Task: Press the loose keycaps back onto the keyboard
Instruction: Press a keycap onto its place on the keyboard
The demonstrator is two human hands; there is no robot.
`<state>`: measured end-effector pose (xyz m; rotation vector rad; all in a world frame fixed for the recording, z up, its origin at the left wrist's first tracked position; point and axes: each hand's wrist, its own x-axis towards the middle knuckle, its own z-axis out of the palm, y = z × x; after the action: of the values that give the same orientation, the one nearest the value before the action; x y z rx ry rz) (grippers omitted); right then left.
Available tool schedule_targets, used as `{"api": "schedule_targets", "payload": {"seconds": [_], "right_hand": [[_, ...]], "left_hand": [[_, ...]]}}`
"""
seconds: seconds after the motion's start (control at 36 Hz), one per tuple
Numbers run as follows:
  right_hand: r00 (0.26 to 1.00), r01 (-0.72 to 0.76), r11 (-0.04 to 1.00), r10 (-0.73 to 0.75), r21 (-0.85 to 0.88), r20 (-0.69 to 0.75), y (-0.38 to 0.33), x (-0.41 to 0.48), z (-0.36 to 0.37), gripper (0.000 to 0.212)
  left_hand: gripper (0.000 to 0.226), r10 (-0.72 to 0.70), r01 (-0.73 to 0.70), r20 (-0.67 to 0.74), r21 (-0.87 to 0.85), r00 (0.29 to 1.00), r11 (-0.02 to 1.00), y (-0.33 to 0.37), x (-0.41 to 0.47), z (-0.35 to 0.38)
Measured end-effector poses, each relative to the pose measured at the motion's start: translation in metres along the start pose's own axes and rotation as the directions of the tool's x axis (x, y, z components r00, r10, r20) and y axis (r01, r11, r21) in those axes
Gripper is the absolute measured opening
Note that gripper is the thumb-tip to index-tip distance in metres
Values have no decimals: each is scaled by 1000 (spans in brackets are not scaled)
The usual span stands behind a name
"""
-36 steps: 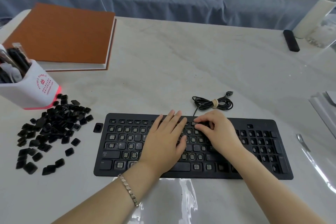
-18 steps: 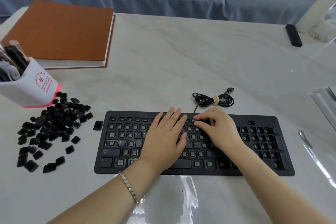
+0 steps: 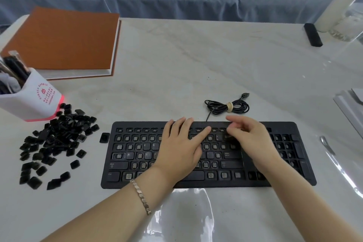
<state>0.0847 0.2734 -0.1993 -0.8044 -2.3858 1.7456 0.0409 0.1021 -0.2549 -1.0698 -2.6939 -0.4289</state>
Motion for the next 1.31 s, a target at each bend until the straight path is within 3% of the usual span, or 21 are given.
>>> {"api": "schedule_targets", "payload": {"seconds": [0.11,0.25,0.5,0.69,1.03,1.19,1.31], "right_hand": [[984,-179,954,179,240,23,3,-10,-13,33],[972,-219,914,175,341,155,2,-27,-21,36],[975,-212,888,161,409,154,-1,-31,-12,19],[986,-155,928,126,338,107,-1,-34,-13,21],[983,139,892,-177,429,49,-28,-65,-7,31],[976,168,890,-211,424,55,-33,-70,2,32],[973,193,940,-221,282,70,-30,-71,6,26]], "left_hand": [[37,-37,29,-64,-119,997,993,5,4,1],[36,-38,18,-107,-177,993,984,0,3,3],[33,-11,-7,-152,-120,988,993,-1,7,4],[31,39,-51,-121,-99,992,994,-3,11,4],[34,79,-81,-18,-228,997,970,-18,-6,-5],[39,33,-32,-1,-226,999,974,-29,-29,-15],[40,-30,31,7,-176,1000,984,-29,-39,-16]]}}
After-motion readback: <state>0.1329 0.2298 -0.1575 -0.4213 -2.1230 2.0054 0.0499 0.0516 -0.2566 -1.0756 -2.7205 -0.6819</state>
